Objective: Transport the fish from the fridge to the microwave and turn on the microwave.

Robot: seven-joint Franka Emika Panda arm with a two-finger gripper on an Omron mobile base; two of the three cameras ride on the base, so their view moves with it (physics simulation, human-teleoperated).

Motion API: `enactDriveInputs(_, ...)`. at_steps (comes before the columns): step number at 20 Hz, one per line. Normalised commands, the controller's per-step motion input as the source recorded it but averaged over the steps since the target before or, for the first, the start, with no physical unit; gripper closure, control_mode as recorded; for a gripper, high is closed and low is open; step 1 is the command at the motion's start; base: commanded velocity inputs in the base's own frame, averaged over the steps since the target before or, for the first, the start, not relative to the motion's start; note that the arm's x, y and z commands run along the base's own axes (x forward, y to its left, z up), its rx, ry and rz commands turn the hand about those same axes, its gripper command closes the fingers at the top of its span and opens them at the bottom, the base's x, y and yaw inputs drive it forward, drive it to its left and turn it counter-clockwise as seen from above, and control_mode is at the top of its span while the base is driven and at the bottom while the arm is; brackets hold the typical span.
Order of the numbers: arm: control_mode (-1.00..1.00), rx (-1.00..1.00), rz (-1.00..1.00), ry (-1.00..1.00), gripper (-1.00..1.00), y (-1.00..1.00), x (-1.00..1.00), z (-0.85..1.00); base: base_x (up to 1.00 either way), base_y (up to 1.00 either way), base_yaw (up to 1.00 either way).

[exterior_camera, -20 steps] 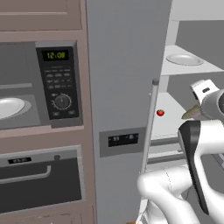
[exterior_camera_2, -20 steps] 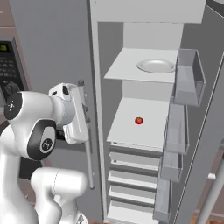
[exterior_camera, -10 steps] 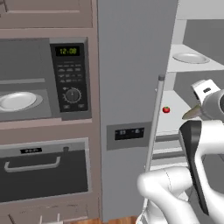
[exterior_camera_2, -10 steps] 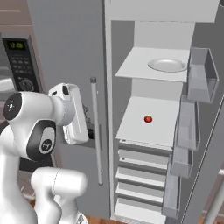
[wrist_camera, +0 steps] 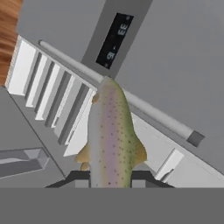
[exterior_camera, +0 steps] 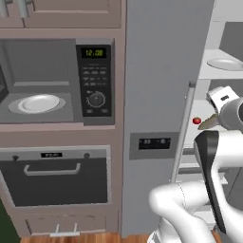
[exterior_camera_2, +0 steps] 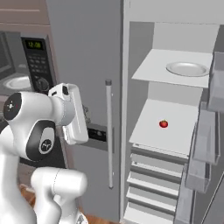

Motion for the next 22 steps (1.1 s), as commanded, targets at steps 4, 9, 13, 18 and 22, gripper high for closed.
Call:
enactDriveInputs(4,1.0,0.0,0.0,0.0,1.0,0.0,0.0,0.0,0.01,0.27,0.23)
enactDriveInputs(9,1.0,0.0,0.0,0.0,1.0,0.0,0.0,0.0,0.17,0.38,0.22)
enactDriveInputs(13,1.0,0.0,0.0,0.0,1.0,0.0,0.0,0.0,0.33,0.45,0.21)
enactDriveInputs(18,1.0,0.0,0.0,0.0,1.0,0.0,0.0,0.0,0.27,0.41,0.19)
enactDriveInputs(22,1.0,0.0,0.0,0.0,1.0,0.0,0.0,0.0,0.31,0.19,0.21)
